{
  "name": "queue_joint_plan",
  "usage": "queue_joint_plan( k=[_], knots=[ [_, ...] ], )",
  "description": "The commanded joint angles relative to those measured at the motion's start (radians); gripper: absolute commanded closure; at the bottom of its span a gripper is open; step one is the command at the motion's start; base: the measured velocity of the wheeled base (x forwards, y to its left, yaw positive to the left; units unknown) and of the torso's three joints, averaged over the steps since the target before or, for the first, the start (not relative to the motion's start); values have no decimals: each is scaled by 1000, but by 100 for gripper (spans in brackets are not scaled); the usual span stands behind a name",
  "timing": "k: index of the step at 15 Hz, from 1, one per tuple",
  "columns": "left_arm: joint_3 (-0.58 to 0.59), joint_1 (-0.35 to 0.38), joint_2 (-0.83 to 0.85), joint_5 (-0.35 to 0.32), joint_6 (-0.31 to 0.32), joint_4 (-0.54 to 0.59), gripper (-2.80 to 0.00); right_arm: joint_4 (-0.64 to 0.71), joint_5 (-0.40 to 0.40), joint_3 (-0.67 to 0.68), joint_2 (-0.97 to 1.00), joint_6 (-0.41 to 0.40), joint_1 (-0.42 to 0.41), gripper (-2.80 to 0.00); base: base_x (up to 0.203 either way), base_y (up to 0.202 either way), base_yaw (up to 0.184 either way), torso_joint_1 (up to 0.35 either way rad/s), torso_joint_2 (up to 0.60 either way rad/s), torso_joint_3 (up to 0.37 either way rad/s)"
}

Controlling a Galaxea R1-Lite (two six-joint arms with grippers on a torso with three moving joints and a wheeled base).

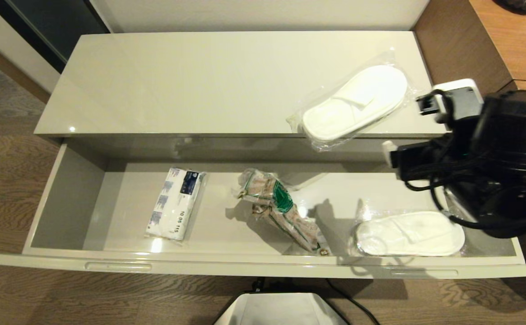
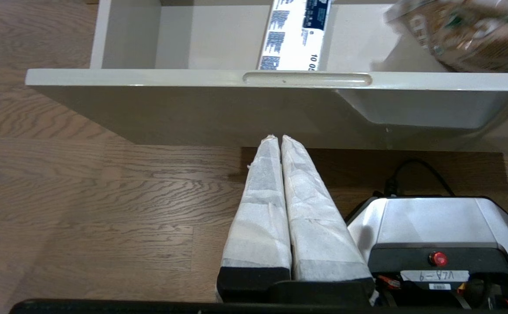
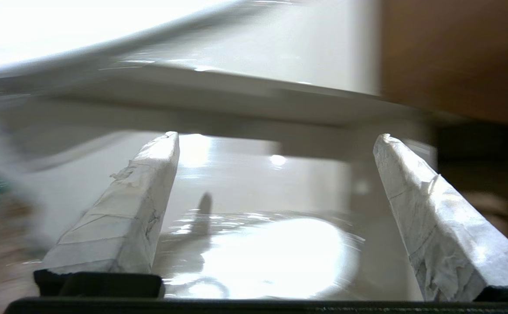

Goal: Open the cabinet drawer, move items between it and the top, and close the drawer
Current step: Put the solid drinks in the drawer, then pick up the disposable slippers on the table

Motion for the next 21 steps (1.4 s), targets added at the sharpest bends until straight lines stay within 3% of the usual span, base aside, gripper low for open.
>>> queue_joint_plan(
  k=[1, 2, 7, 10, 14, 17, 19, 20, 21],
  knots=[
    [0, 2, 1, 0, 0, 0, 0, 9, -31, 121, -273, -3, -130, -280, 0, 0, 0, 0, 0, 0],
    [0, 2, 1, 0, 0, 0, 0, 17, -44, 163, -307, -4, -171, 0, 0, 0, 0, 0, 0, 0],
    [0, 0, 1, 0, 0, 0, 0, 319, -21, 87, -540, 4, -234, 0, 0, 0, 0, 0, 0, 0],
    [0, 0, 1, 0, 0, 0, 0, 372, -18, 27, -545, 28, -237, 0, 0, 0, 0, 0, 0, 0],
    [0, 0, 1, 0, 0, 0, 0, 574, 30, -105, -567, 128, -237, 0, 0, 0, 0, 0, 0, 0],
    [0, 0, 1, 0, 0, 0, 0, 940, 160, -291, -576, 346, -237, 0, 0, 0, 0, 0, 0, 0],
    [0, 0, 1, 0, 0, 0, 0, 1201, 310, -420, -551, 608, -238, 0, 0, 0, 0, 0, 0, 0],
    [0, 0, 1, 0, 0, 0, 0, 1274, 393, -442, -527, 713, -238, 0, 0, 0, 0, 0, 0, 0],
    [0, 0, 1, 0, 0, 0, 0, 1308, 438, -451, -510, 755, -240, 0, 0, 0, 0, 0, 0, 0]
  ],
)
